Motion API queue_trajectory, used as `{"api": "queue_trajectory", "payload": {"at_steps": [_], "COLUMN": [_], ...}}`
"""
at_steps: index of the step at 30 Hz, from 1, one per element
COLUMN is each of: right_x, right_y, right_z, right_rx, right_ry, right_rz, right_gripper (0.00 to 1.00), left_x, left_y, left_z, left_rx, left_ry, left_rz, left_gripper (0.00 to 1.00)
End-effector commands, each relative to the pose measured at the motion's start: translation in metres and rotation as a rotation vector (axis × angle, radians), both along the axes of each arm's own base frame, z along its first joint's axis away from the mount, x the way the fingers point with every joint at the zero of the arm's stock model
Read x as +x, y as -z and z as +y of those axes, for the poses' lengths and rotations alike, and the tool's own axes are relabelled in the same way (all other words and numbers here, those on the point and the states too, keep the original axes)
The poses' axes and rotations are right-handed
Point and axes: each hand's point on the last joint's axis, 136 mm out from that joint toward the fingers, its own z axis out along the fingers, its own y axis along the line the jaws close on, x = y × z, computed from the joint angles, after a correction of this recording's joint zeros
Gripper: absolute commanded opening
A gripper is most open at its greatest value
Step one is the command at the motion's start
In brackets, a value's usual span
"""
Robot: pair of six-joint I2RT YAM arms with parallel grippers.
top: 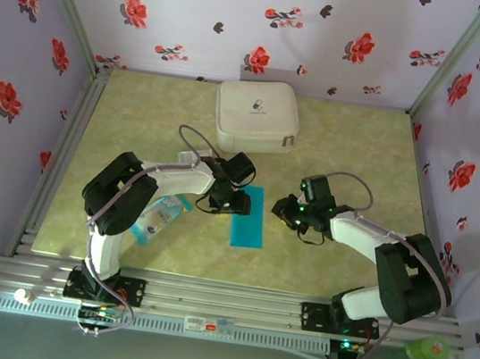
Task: Fold a paper plane with a square sheet of paper (pick it up from the middle)
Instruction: Hold the square sheet of paper at the center of the table.
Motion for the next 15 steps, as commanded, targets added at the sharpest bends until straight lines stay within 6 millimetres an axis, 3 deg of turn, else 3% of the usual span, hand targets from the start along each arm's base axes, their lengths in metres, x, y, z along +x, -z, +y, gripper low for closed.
{"api": "queue_trajectory", "payload": {"at_steps": [1,12,15], "right_x": [0.007,0.004,0.003], "right_y": [-0.011,-0.005,-0.002], "right_z": [0.015,0.043,0.051], "right_rx": [0.045,0.068,0.068], "right_ry": [-0.037,-0.136,-0.162], "right_rz": [-0.034,-0.009,-0.001], "right_gripper": [0.23,0.01,0.00], "left_x": [-0.003,-0.004,-0.004], "left_y": [0.047,0.047,0.047], "left_z": [0.032,0.033,0.033], "left_rx": [0.164,0.165,0.166], "left_ry": [-0.020,-0.020,-0.019], "left_rz": [0.020,0.022,0.022], "left_gripper": [0.57,0.57,0.57]}}
